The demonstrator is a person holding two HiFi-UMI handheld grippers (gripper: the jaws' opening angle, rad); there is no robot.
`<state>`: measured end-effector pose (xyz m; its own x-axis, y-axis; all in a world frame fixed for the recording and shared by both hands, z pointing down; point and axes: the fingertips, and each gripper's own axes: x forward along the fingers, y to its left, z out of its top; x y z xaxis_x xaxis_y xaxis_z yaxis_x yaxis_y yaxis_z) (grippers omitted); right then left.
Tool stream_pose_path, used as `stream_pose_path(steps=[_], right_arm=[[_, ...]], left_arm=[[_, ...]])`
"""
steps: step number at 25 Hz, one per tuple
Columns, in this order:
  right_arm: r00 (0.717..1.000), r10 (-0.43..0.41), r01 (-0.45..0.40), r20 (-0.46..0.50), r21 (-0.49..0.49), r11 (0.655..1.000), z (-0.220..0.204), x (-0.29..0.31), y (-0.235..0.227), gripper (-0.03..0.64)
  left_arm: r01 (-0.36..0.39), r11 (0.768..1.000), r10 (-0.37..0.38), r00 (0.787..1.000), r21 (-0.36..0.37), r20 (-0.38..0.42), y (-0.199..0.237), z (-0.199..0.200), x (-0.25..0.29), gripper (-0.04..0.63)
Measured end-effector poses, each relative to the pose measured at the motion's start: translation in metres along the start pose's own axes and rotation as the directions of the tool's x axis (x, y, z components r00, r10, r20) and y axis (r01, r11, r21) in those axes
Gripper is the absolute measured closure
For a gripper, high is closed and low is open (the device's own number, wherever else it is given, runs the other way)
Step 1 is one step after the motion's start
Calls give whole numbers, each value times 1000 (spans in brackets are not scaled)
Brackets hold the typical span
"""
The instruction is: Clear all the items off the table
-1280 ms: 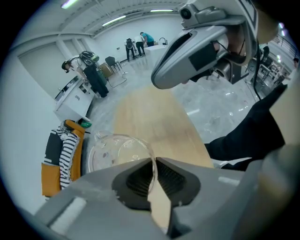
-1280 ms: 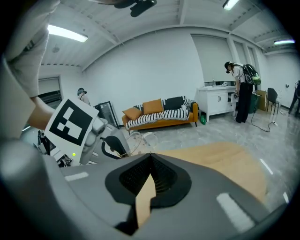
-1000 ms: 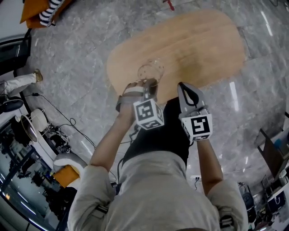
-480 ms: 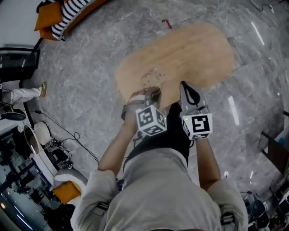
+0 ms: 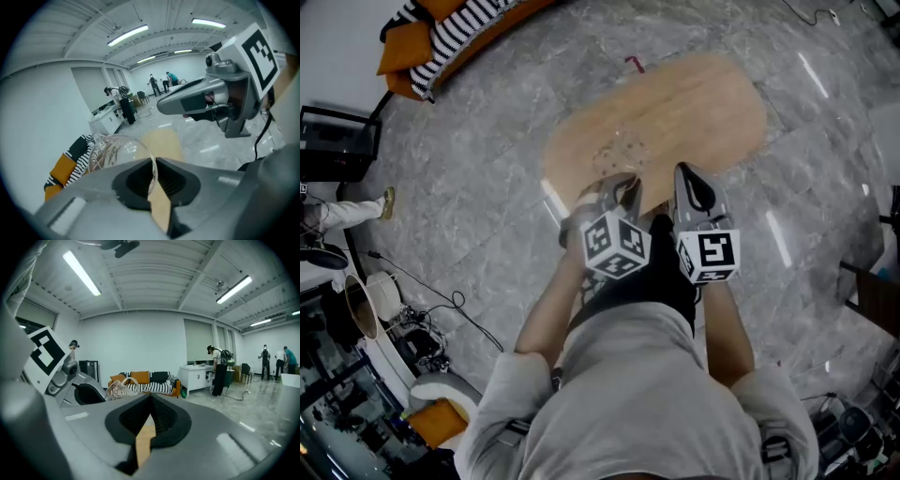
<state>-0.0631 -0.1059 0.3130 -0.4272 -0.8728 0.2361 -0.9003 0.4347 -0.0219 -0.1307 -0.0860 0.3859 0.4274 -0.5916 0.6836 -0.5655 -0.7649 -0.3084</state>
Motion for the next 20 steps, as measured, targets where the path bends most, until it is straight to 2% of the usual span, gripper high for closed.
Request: stream_pose_path(steps=[5,10,14,17,20], right_arm=[[998,-27,29,65,-31,999,33,-33,4,609],[994,-25,30,109,-45,999,55,-49,1,609],[990,-42,47,137,-36,998,67,-63,-16,610],[980,-71,78,187,-33,996,82,-82,-35,611],[973,-84,97,216,-51,994,95,-100,-51,611]], left_arm=[[-32,999,36,995,-43,91,-9,30,-38,551],[-83,995,90,988,-63,124,-4,57,-56,551],[-94,989,111,982,-114,151,-10,77,-60,551],[-113,976,150,969,-187,199,-13,98,-67,551],[-152,955,219,942,-257,255,-10,122,-80,551]])
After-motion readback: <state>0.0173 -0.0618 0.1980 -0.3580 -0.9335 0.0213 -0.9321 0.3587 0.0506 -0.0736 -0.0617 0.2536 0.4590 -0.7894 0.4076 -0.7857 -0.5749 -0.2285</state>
